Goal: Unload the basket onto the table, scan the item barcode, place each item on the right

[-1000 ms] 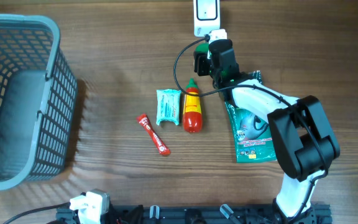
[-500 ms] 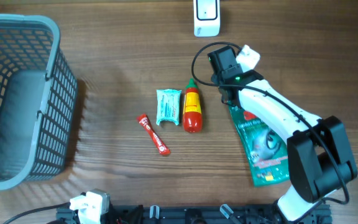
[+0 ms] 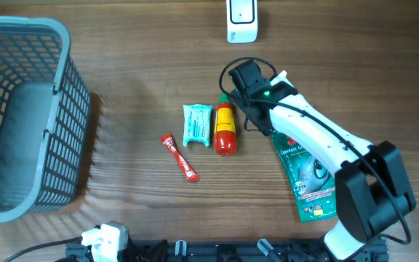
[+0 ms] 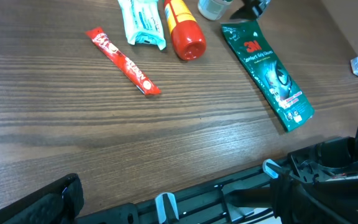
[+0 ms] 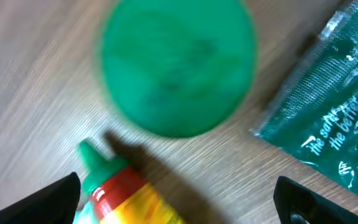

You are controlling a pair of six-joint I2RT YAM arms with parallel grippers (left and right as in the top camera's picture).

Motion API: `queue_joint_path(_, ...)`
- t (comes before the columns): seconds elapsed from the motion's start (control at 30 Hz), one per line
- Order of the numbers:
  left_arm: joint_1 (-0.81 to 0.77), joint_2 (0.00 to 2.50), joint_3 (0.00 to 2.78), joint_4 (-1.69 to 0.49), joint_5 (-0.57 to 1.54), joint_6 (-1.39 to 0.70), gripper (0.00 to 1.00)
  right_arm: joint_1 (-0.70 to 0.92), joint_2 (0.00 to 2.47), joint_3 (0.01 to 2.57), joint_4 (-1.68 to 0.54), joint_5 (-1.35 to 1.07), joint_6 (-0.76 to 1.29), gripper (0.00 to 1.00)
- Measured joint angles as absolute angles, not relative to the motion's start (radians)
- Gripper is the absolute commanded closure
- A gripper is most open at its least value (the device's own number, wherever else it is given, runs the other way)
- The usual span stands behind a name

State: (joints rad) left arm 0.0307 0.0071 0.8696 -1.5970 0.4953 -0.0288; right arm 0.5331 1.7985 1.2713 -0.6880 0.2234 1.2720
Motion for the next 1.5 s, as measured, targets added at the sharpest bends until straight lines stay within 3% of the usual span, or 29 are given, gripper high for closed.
queue_joint_path(0.13,0.031,0.007,0.87,-1.597,0.495,-0.029,0.0,0.533,1.702,1.304,-0.691,0.179,0.944,0.0)
queue_joint_path(0.33,0.031,0.007,0.87,-1.597,0.495,-0.029,0.0,0.529,1.632,1.313,-0.689,0.184,0.162,0.0)
queue_joint_path(0.5,0.031,0.007,0.87,-1.597,0.495,-0.029,0.0,0.44,1.65,1.313,-0.612,0.177,-0.119,0.0)
queue_joint_path(0.67,0.031,0.007,0.87,-1.597,0.495,-0.029,0.0,0.271,1.75,1.313,-0.579,-0.074,-0.252,0.0)
queue_joint_path(0.8,0.031,0.007,0.87,-1.597,0.495,-0.029,0.0,0.25,1.839,1.313,-0.573,-0.242,-0.307,0.0)
queue_joint_path(1.07,0.031,0.007,0.87,-1.597,0.495,-0.029,0.0,0.266,1.862,1.313,-0.533,-0.264,-0.341,0.01)
queue_joint_path(1.27,0.031,0.007,0.87,-1.597,0.495,-0.029,0.0,0.266,1.934,1.313,-0.561,-0.212,-0.358,0.21)
queue_joint_path(1.37,0.031,0.007,0.87,-1.597,0.495,-0.029,0.0,0.266,1.934,1.313,-0.567,-0.191,-0.362,0.24)
queue_joint_path(1.43,0.031,0.007,0.87,-1.597,0.495,-0.029,0.0,0.266,1.934,1.313,-0.558,-0.17,-0.312,0.33)
queue_joint_path(1.5,0.031,0.007,0.87,-1.597,0.495,-0.029,0.0,0.266,1.934,1.313,-0.551,-0.144,-0.228,0.33)
